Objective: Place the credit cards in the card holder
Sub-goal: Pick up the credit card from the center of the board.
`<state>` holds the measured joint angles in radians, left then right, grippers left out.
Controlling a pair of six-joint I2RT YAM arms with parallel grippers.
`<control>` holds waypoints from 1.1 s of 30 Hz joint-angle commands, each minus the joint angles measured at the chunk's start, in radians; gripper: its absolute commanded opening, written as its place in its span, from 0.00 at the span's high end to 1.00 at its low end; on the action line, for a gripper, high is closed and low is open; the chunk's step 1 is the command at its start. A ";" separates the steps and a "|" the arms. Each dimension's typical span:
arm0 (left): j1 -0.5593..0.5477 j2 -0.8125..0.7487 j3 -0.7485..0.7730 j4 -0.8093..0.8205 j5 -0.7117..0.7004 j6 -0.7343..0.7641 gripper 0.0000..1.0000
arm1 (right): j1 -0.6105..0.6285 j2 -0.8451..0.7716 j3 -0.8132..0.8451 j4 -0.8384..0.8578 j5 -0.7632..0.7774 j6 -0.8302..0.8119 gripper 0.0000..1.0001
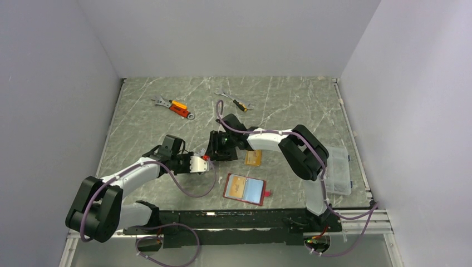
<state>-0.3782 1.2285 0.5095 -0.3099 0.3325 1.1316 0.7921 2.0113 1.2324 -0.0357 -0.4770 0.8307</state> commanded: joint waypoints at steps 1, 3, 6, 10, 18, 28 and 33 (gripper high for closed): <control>0.002 0.014 -0.005 0.036 0.011 0.027 0.99 | 0.010 0.017 0.040 0.074 -0.020 0.018 0.58; 0.002 0.016 -0.008 0.037 0.006 0.033 1.00 | 0.013 0.022 0.038 0.080 -0.020 0.019 0.58; 0.003 0.020 -0.011 0.042 -0.006 0.041 1.00 | 0.015 0.029 0.042 0.079 -0.017 0.015 0.58; 0.002 0.037 -0.015 0.055 -0.018 0.052 1.00 | 0.015 0.039 0.050 0.073 -0.014 0.010 0.58; 0.003 0.044 0.008 0.021 -0.026 0.056 1.00 | 0.017 0.042 0.044 0.075 -0.002 0.005 0.58; 0.002 0.002 0.087 -0.042 0.020 0.041 1.00 | 0.025 0.053 0.038 0.090 -0.003 0.013 0.59; 0.001 0.074 0.099 -0.005 0.019 0.034 0.99 | 0.028 0.060 0.043 0.089 -0.002 0.017 0.59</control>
<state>-0.3782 1.2552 0.5789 -0.3332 0.3183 1.1660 0.8135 2.0602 1.2465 0.0101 -0.4808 0.8413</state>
